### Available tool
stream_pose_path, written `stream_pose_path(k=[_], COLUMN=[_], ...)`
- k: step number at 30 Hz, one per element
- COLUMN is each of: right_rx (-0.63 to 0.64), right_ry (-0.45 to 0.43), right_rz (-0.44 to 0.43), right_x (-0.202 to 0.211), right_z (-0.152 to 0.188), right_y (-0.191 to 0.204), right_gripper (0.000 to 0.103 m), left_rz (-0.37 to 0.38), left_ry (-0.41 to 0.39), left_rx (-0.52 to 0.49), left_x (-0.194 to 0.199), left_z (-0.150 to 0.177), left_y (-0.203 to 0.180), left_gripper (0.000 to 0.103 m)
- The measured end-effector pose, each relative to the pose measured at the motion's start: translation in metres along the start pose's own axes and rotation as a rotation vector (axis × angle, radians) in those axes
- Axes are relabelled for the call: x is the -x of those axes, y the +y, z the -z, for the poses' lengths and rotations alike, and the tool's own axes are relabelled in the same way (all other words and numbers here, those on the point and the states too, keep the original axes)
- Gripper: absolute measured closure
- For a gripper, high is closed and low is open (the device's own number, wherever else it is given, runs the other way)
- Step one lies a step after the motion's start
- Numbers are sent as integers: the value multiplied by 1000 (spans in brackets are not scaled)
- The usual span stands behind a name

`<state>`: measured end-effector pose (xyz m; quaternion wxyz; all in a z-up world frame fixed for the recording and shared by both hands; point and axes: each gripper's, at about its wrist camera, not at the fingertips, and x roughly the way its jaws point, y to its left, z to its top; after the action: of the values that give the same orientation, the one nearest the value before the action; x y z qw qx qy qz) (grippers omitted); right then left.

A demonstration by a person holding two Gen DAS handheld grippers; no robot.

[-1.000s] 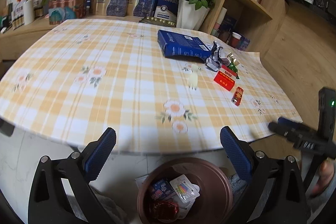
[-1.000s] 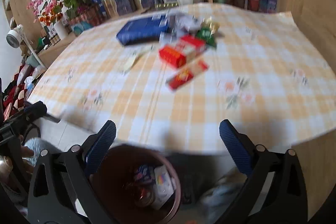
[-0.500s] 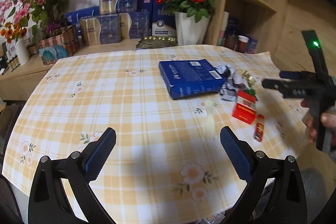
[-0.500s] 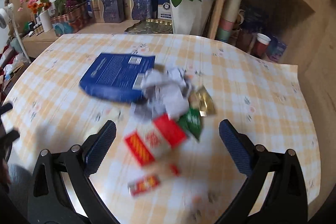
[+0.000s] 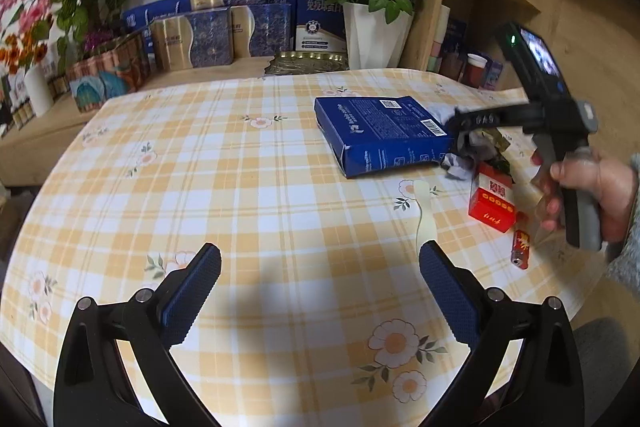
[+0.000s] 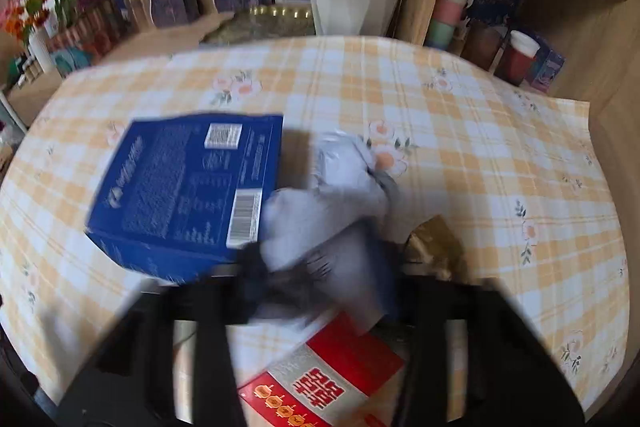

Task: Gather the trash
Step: 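Move both grippers to the table and grasp crumpled white paper with the right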

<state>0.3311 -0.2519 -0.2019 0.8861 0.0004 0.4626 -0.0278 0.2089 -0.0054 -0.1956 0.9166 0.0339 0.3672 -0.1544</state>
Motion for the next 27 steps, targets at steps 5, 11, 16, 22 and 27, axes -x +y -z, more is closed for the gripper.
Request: stream_pose_path(k=[5, 11, 16, 22, 27], right_rx=[-17, -33, -94, -164, -218], right_ry=[-138, -266, -295, -292, -300], right_rz=[-78, -103, -135, -125, -108], right_x=[46, 101, 129, 142, 151], right_z=[-14, -20, -4, 23, 40], right_y=[-11, -36, -69, -110, -139], right_gripper=[93, 94, 94, 94, 94], left_rz=[-11, -34, -44, -93, -149], left_ry=[-26, -48, -11, 50, 100], left_rx=[-91, -268, -381, -539, -579], left_x=[-6, -27, -61, -111, -146], left_z=[-11, -30, -47, -62, -71], left_y=[-12, -41, -60, -81, -90], left_gripper=[6, 6, 6, 6, 6])
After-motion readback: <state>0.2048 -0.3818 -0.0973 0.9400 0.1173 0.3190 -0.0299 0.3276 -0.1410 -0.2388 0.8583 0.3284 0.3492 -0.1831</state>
